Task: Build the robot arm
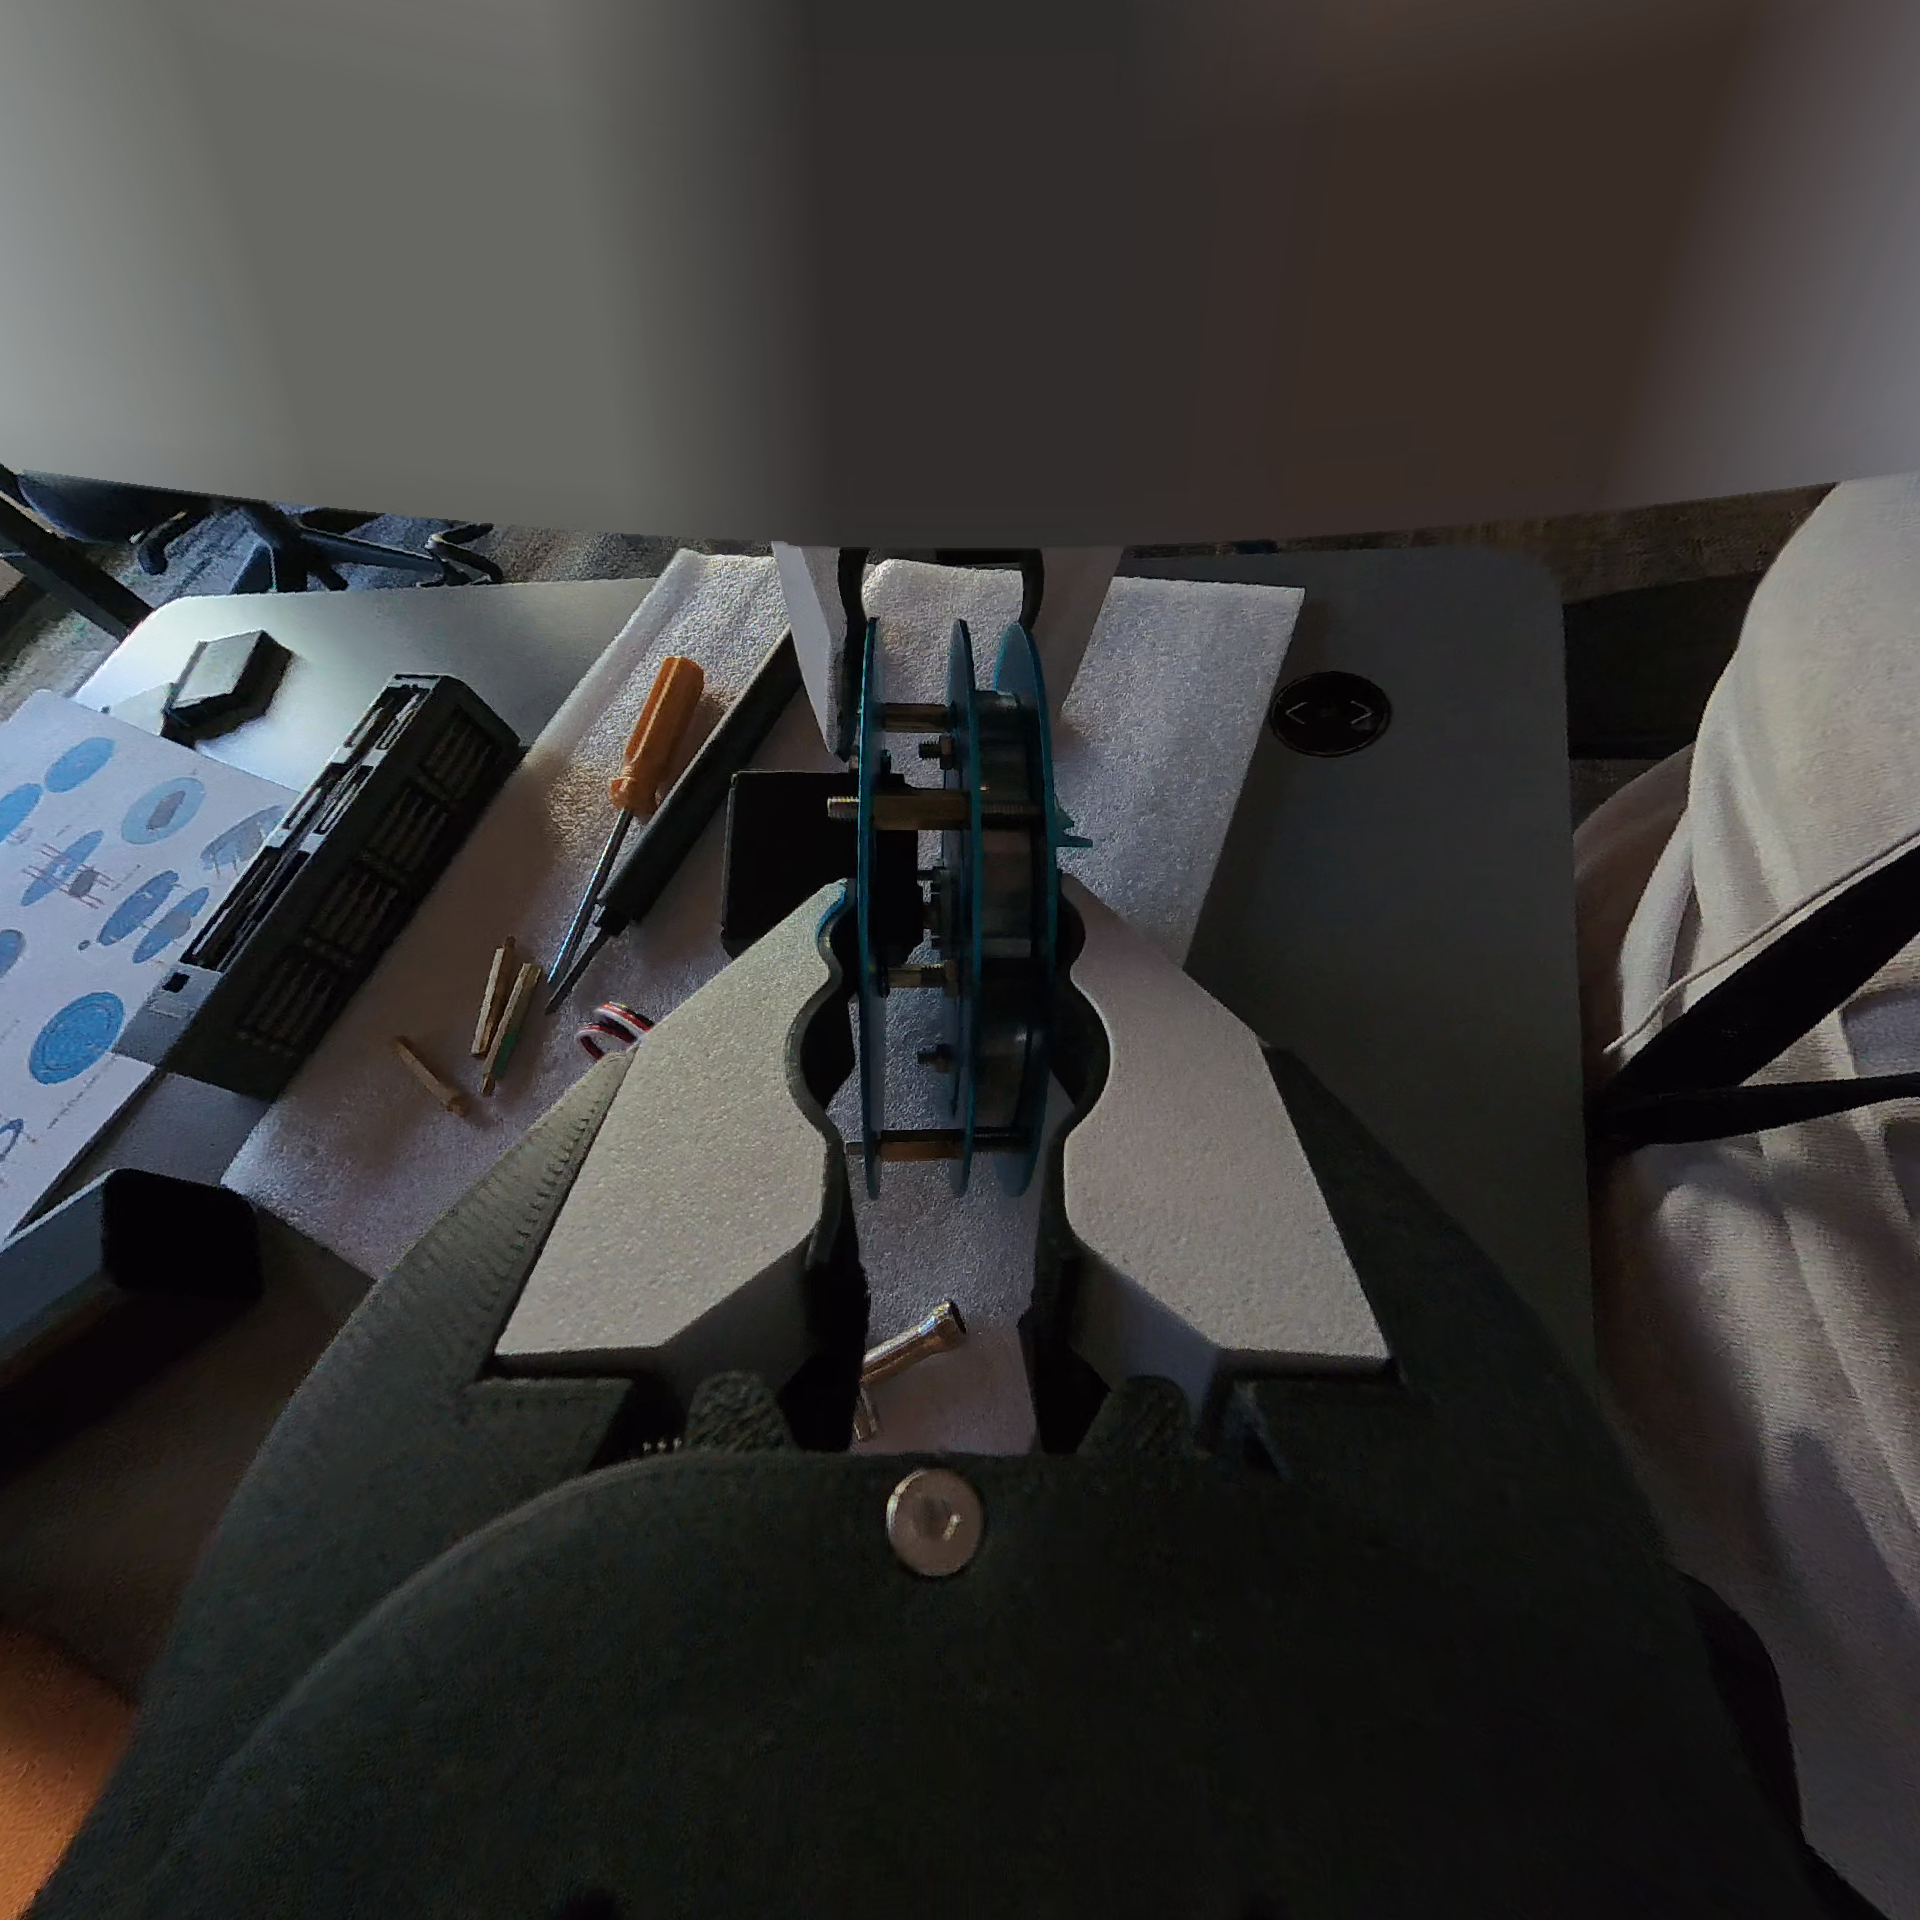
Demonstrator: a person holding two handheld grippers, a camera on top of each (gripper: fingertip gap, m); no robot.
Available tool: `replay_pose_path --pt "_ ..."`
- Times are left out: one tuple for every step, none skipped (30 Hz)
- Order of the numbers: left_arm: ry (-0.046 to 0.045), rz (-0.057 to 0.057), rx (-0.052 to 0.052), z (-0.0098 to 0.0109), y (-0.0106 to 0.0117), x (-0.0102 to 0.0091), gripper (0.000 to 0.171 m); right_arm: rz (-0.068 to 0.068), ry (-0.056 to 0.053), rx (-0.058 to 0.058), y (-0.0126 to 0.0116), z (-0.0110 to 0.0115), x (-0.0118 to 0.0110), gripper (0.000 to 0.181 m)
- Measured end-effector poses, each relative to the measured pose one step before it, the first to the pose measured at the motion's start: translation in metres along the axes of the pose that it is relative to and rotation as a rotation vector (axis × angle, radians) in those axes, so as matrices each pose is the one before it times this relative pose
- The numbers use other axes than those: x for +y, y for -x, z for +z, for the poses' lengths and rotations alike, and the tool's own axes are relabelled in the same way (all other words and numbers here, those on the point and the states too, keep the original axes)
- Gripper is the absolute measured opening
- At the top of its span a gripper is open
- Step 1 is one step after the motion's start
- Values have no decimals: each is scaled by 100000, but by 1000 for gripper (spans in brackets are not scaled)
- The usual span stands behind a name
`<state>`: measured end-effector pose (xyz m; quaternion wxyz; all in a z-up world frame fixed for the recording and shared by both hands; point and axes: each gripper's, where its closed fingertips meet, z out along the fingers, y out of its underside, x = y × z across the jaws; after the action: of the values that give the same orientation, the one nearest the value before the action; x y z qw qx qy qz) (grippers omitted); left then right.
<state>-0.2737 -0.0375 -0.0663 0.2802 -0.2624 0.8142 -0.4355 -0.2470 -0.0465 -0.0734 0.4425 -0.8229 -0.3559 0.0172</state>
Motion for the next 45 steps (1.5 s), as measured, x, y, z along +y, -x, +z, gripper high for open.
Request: replay_pose_path --pt "-86 -1268 307 -10 79 28 32 516 -702 133 -81 13 -4 34" --pt "-318 -754 165 -6 52 14 32 136 -382 117 -37 -2 -5 34" --pt "-452 -385 80 9 26 -13 32 -338 -63 361 -16 -9 7 33" --pt "-489 -224 -11 15 16 -28 32 -488 136 399 4 -17 15 33" --pt "-441 37 -149 6 3 -19 32 -81 -126 268 15 -5 -2 33" --pt "-321 141 -186 -24 -6 3 32 270 -790 118 9 12 -39 33" --pt "-310 62 -177 -23 1 8 33 886 -1517 -128 18 15 -66 34" --pt "-582 -22 -162 -26 10 7 32 1574 -2207 -346 25 14 -54 34" --pt "-756 -9 -112 -18 -1 6 32 1887 -2273 -248 -13 9 0 34" --pt "-431 87 -115 -49 6 20 32 2074 -2178 186 -92 -21 14 35" --pt "-116 64 -23 -56 1 47 32 2322 -2007 1127 -260 -93 80 40" --pt "-107 251 7 -68 -34 55 33 2708 -1217 936 -285 -97 214 46" --pt "-263 567 -224 -72 -33 50 32 2540 -1089 161 -128 -85 212 49" --pt "-331 480 -216 -59 -63 41 32 1698 -1595 -282 14 -86 59 50" --pt "-75 628 -154 -64 -98 37 32 667 -1684 -340 144 -25 -42 49" --pt "213 1582 -392 -63 -140 51 32 -816 -999 -439 282 24 -54 45" --pt "315 2702 -642 -57 -186 51 32 -2420 -610 419 305 23 -57 42" --pt "271 2979 -728 -57 -224 45 32 -2385 -521 1418 181 -24 -43 42" --pt "75 2375 -801 -27 -206 -1 33 -1258 -321 1014 208 -37 -14 42" --pt "-92 1524 -775 -4 -165 -13 33 -240 -279 873 159 -28 18 42" --pt "-223 750 -801 -2 -93 -20 33 -25 -396 1053 113 -42 9 39" --pt "-378 -49 -666 -3 -35 -7 33 -463 -447 1727 -1 -27 -10 38" --pt "-362 -849 -205 -19 -36 4 33 -350 -36 1070 47 -34 -8 38" --pt "138 -1247 -174 -43 -35 82 33 -112 294 580 64 -32 23 38" --pt "434 -1350 -1181 -153 95 152 35 -332 355 571 51 -50 25 38" --pt "74 -1451 -2250 -293 249 136 49 -483 162 591 33 -56 65 38" --pt "43 -1733 -2190 -420 267 182 61 -91 -83 395 16 -66 78 38" --pt "386 -2092 -1985 -491 279 282 65 768 -152 20 9 -70 111 38" --pt "889 -2225 -1873 -466 302 396 68 1355 -137 -164 -43 -71 138 38" --pt "1702 -2098 -1170 -391 201 546 69 1218 -355 121 -105 -56 86 38" --pt "2362 -1901 -546 -256 64 625 69 734 -557 250 -127 -44 70 38" --pt "2379 -1464 -424 -133 15 595 69 571 -525 195 -119 -23 47 37" --pt "1814 -796 -236 0 -74 485 68 790 -447 116 -120 -15 36 37" --pt "1127 -353 162 102 -133 340 64 804 -473 61 -91 -15 25 37" --pt "774 -200 233 212 -136 219 58 633 -520 -11 -82 -4 23 37" --pt "725 31 280 279 -108 170 56 608 -450 -48 -80 -10 31 37" --pt "860 284 352 291 -72 158 54 858 -364 -157 -67 -7 32 37" --pt "934 421 436 283 -46 139 46 1106 -305 -330 -57 7 38 37" --pt "518 499 421 231 -17 36 41 1217 -73 -262 -64 -17 50 37" --pt "-151 497 -355 136 96 -81 37 1007 258 -72 -77 -22 70 37" --pt "-422 326 -653 76 168 -107 33 880 548 166 -91 -27 108 37" --pt "-476 -273 38 38 70 -112 33 904 821 649 -153 -34 140 37" --pt "-609 -969 119 45 63 -137 33 681 1045 1057 -194 -27 154 37" --pt "-766 -1110 -6 44 52 -160 33 374 1317 1455 -225 -5 176 37" --pt "-860 -771 -104 45 24 -177 32 -165 1574 1366 -174 11 203 37"
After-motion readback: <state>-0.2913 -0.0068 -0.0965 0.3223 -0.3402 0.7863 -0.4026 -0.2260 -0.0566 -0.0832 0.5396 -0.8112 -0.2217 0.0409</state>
